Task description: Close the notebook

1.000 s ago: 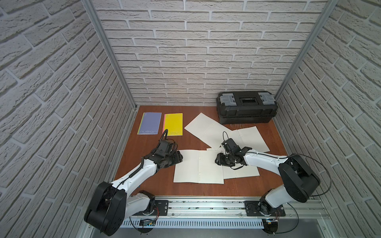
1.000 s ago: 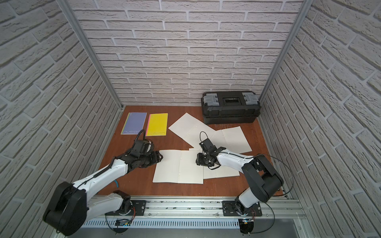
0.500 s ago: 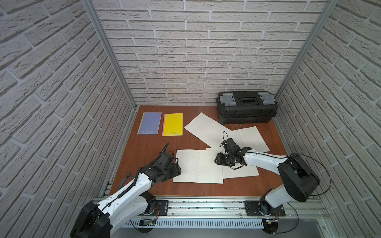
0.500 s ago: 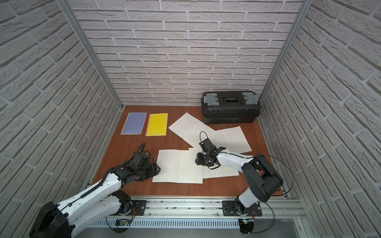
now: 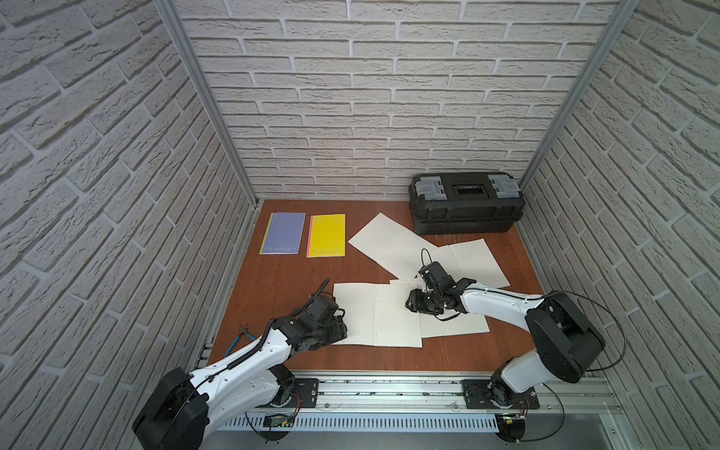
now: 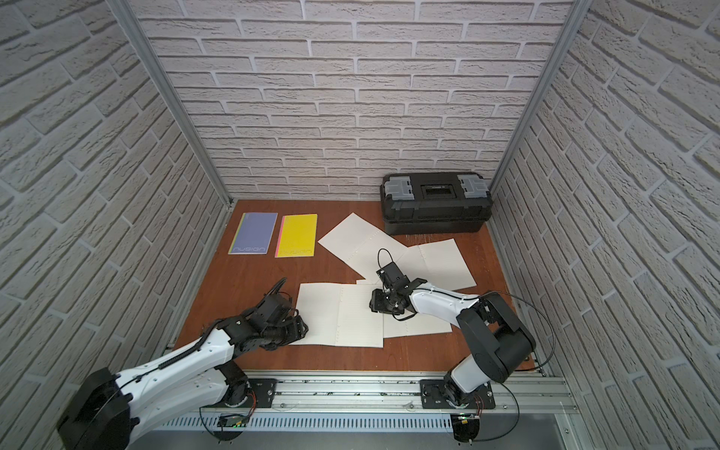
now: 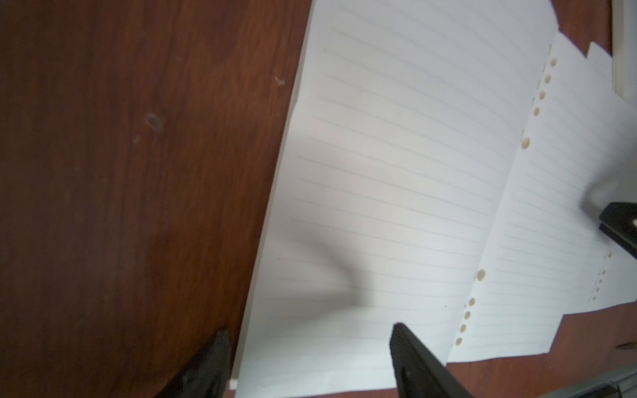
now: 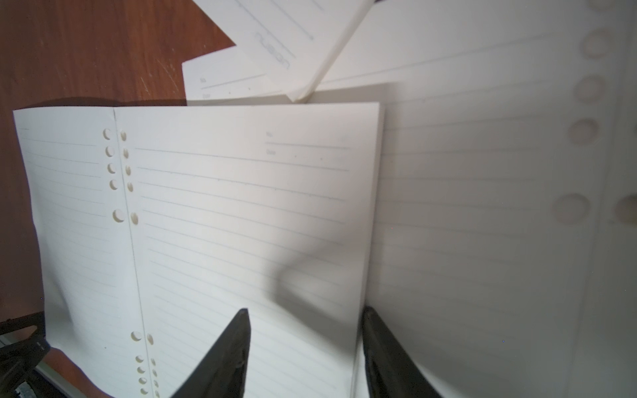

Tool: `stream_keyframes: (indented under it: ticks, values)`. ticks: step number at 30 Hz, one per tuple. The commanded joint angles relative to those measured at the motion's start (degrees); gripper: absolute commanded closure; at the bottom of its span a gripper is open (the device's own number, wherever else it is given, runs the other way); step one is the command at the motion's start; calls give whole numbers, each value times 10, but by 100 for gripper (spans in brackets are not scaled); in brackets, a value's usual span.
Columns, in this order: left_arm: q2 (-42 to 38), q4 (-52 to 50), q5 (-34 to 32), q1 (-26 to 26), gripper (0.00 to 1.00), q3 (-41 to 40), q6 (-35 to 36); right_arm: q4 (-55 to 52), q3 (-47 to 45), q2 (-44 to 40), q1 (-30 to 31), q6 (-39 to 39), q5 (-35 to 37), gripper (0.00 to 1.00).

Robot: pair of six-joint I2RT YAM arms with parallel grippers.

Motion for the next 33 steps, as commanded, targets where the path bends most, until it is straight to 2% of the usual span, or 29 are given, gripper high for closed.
stream_keyframes:
  ticks: [1, 16, 27, 33]
  values:
    - [26, 22, 0, -13, 27, -11, -16, -12, -19, -3, 6, 3, 3, 47]
    - [61, 120, 49, -18, 26, -9, 16, 0, -30, -6, 6, 5, -4, 47]
    - [124, 197, 101, -20, 27, 21, 40, 2, -36, -12, 7, 5, -3, 47]
    - [116, 213, 120, -22, 26, 42, 55, -1, -34, -12, 6, 4, -2, 47]
